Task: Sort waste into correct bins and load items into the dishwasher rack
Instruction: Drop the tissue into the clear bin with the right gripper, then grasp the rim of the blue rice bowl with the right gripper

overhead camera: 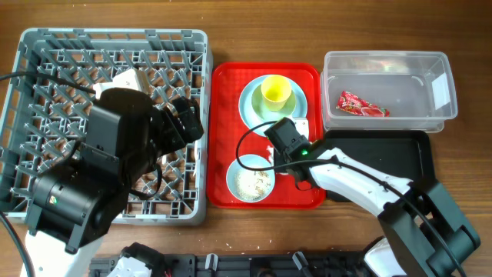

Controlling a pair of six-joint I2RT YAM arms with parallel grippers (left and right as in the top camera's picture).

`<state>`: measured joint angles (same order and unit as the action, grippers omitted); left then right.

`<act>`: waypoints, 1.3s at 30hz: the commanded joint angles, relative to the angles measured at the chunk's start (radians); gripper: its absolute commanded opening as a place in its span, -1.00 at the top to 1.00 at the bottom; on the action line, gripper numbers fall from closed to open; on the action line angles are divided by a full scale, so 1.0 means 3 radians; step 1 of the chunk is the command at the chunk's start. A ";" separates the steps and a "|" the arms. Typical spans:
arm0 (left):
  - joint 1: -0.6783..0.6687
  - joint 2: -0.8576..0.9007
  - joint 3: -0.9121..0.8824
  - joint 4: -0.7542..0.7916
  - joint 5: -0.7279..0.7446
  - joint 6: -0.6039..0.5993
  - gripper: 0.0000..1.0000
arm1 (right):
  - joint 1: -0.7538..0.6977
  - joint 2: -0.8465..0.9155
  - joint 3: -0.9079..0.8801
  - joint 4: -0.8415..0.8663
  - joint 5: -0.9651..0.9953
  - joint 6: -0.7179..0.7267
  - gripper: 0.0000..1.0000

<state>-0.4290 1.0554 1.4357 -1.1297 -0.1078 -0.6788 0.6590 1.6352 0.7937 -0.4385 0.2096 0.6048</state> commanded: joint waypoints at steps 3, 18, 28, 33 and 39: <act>0.0022 -0.0018 0.0028 0.0005 -0.0034 0.0003 -1.00 | -0.0009 -0.0031 0.0516 -0.0533 -0.0090 -0.0290 0.91; 0.0022 -0.0018 0.0028 0.0005 -0.0034 0.0003 -1.00 | -0.1834 -0.0575 0.1144 -0.0507 0.0165 -0.0782 0.36; 0.0022 -0.0018 0.0028 0.0005 -0.0034 0.0003 -1.00 | -0.1836 -0.1156 0.1150 -0.1072 -0.2686 -0.1317 -0.15; 0.0022 -0.0018 0.0028 0.0005 -0.0034 0.0003 -1.00 | -0.1010 -0.1203 0.1087 -0.1523 -0.3042 -0.1502 0.73; 0.0022 -0.0018 0.0028 0.0005 -0.0034 0.0003 -1.00 | 0.0721 -0.0832 0.0819 -0.1115 -0.0848 -0.0576 0.91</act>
<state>-0.4286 1.0554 1.4357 -1.1297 -0.1078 -0.6788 0.7666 1.3216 1.0687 -0.8139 -0.3180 0.3237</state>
